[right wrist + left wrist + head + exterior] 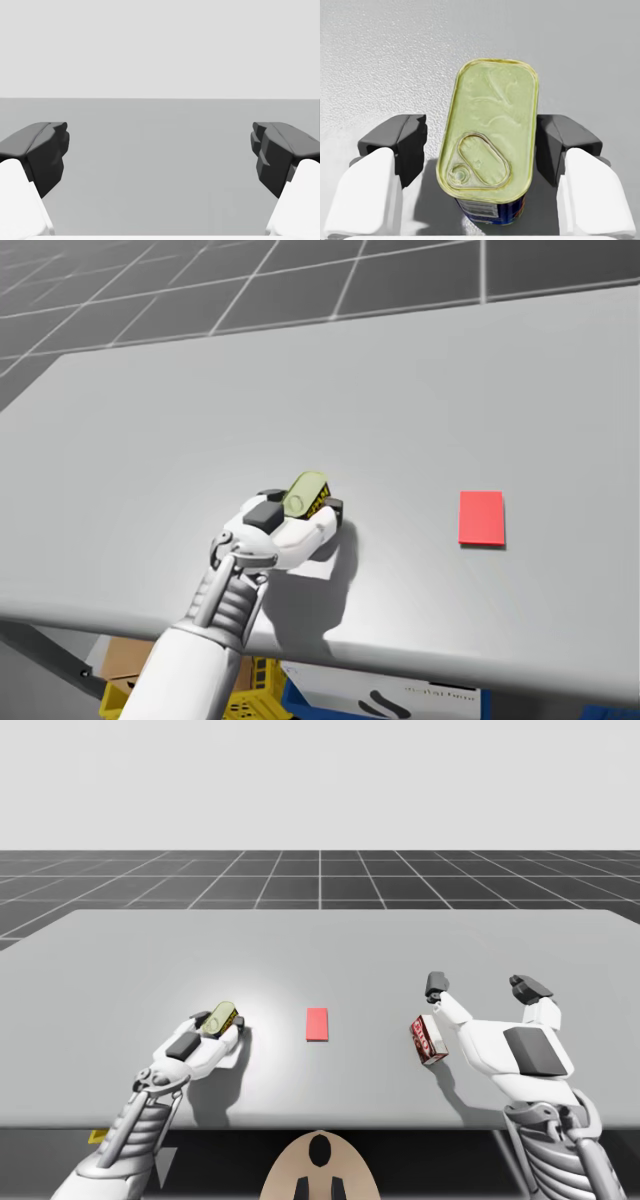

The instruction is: Look at the card. If it is red, pick the object on the left. If it is green, pick the object on the right.

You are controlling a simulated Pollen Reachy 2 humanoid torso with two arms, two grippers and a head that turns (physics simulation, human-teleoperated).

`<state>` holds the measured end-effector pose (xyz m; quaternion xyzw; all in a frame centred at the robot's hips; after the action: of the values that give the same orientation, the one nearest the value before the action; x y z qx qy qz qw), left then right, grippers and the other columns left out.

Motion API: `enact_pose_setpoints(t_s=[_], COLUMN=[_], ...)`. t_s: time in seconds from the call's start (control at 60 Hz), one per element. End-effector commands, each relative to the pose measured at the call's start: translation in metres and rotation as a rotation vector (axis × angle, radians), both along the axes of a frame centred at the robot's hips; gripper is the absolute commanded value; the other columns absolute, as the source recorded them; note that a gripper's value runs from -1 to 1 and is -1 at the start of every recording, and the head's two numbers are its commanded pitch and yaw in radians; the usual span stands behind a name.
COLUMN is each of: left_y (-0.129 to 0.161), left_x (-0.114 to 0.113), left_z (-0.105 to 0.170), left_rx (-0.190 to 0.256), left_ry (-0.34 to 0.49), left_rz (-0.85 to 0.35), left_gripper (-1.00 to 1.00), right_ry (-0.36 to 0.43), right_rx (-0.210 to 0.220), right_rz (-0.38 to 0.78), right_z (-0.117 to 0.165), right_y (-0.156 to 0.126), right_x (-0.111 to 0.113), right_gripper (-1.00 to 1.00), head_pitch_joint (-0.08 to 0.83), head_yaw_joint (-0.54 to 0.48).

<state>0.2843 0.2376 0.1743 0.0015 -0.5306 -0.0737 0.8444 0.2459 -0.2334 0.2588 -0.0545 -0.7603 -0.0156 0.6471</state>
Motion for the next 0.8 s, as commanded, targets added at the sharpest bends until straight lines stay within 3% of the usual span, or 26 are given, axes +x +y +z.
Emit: enact_pose_setpoints(t_s=[0.017, 0.233, 0.583, 0.8], left_y=[0.000, -0.002, -0.004, -0.005], left_x=[-0.003, -0.005, -0.005, -0.005], left_z=[-0.006, -0.006, -0.007, 0.007], left_rx=[0.029, 0.021, 0.017, 0.012], left_ry=[0.108, 0.105, 0.106, 0.083], left_rz=[0.028, 0.012, 0.006, 0.006], left_gripper=[0.99, 1.00, 1.00, 1.00], right_ry=[0.002, 0.000, 0.002, -0.004], right_rx=[0.021, 0.022, 0.021, 0.004], right_rz=[-0.001, -0.003, -0.013, -0.003], right_z=[-0.001, -0.001, -0.001, -0.001], right_y=[0.003, 0.003, 0.002, -0.001], right_x=[-0.001, -0.001, 0.000, 0.000], right_gripper=[-1.00, -1.00, -1.00, -1.00], head_pitch_joint=[0.638, 0.606, 0.305, 0.265], head_yaw_joint=[0.34, 0.34, 0.35, 0.35])
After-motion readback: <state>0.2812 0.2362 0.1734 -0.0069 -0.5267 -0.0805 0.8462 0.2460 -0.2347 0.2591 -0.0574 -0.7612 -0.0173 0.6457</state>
